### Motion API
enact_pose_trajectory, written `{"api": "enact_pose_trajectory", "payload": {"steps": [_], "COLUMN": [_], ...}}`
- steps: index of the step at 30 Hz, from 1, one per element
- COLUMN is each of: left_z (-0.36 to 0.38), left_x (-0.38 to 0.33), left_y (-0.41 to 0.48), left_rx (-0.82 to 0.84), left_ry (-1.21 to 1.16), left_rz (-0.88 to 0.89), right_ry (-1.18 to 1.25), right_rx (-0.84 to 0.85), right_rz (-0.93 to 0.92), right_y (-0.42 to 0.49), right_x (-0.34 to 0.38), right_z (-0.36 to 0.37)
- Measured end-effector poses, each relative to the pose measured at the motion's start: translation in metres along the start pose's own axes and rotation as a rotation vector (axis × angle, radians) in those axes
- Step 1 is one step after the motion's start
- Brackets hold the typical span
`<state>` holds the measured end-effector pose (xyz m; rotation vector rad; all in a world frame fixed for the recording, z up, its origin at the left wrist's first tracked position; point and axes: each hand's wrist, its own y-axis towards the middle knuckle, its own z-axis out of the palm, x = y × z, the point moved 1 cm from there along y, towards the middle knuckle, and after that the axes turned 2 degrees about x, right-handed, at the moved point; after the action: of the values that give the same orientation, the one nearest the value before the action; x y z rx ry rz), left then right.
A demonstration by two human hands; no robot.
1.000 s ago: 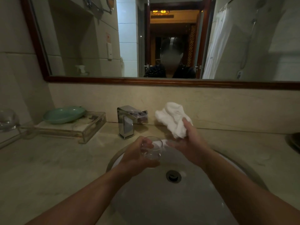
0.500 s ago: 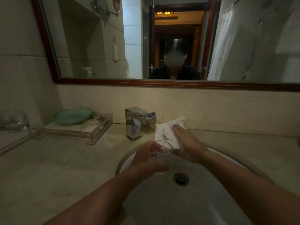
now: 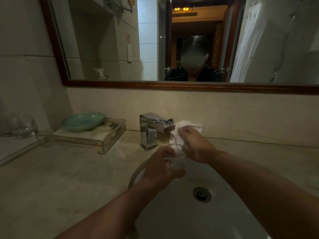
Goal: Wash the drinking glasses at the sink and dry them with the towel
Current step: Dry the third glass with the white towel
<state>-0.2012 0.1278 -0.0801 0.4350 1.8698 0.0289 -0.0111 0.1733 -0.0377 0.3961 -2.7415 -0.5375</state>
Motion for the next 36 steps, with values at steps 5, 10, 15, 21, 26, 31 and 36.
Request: {"api": "enact_pose_trajectory", "payload": {"steps": [5,10,15,21,26,31,36], "left_z": [0.0,-0.002,-0.005,-0.037,-0.096,-0.156,-0.221], "left_x": [0.01,0.017,-0.003,-0.045,-0.049,-0.038,-0.028], "left_y": [0.01,0.018,0.005,-0.023,-0.055,-0.092,-0.109], "left_rx": [-0.076,-0.075,-0.056,0.297,0.254,0.067,-0.165], "left_ry": [-0.016,-0.05,-0.044,0.149,0.194,0.138,0.067], "left_rz": [0.002,0.017,0.099,0.003,0.013,-0.029,-0.123], "right_ry": [-0.235,-0.06,0.136,0.449,0.811,0.802,0.905], "right_rx": [0.266,0.045,0.074,0.263,0.28,0.239,0.302], "right_rz": [-0.049,-0.034,-0.122,0.235,0.385,0.113,0.05], "right_y": [-0.003,-0.027,-0.065,-0.098,-0.094,-0.094,-0.065], "right_x": [0.005,0.016,0.046,0.081,0.148,0.224,0.278], "right_z": [0.008,-0.001,-0.016,-0.032,-0.026,-0.023,0.017]}}
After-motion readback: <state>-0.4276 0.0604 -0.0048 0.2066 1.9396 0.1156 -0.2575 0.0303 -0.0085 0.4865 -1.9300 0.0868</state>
